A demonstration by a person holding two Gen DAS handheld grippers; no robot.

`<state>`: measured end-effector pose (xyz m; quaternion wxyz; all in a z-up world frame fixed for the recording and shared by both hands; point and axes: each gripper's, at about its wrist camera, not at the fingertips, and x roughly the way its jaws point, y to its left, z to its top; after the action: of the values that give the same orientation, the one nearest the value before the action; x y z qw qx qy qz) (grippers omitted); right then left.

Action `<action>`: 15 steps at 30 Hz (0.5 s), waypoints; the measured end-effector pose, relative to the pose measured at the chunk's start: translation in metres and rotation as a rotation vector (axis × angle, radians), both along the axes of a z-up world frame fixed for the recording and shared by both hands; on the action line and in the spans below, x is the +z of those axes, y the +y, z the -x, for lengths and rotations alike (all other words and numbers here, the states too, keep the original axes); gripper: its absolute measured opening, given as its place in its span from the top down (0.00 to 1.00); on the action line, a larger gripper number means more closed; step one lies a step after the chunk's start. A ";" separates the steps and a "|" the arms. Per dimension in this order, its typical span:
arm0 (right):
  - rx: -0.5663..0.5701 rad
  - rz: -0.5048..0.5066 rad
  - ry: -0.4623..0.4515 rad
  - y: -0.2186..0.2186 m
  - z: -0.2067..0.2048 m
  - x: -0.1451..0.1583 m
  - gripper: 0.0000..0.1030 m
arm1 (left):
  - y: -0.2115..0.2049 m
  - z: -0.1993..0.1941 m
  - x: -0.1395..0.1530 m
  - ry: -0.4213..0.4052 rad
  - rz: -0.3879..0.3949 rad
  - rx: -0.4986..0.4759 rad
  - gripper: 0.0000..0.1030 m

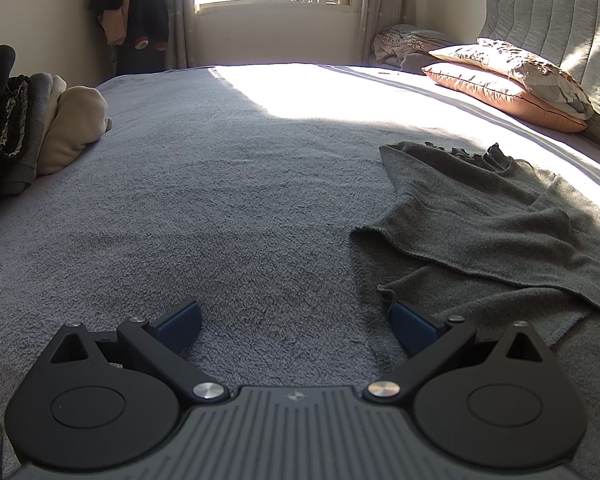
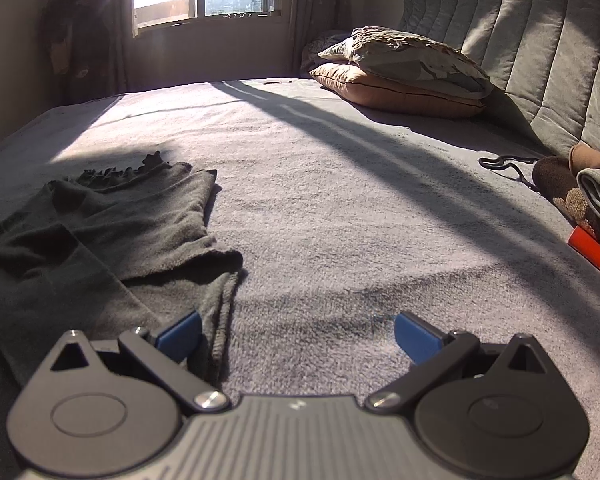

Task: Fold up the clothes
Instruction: 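Move the right gripper to the folded top's edge and close on it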

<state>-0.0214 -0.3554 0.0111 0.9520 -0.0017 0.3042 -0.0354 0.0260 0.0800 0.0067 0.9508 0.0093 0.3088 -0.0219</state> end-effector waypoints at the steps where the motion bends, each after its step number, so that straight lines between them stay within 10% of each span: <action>1: 0.008 0.005 -0.003 0.000 0.003 0.003 0.00 | 0.000 0.000 0.000 0.000 0.001 0.000 0.00; 15: 0.090 -0.365 0.182 -0.015 0.084 0.004 0.00 | 0.001 -0.002 0.005 0.043 0.002 -0.014 0.00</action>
<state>-0.1056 -0.3703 0.0149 0.9056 0.1540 0.3901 0.0632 0.0285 0.0807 0.0112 0.9439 0.0101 0.3289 -0.0288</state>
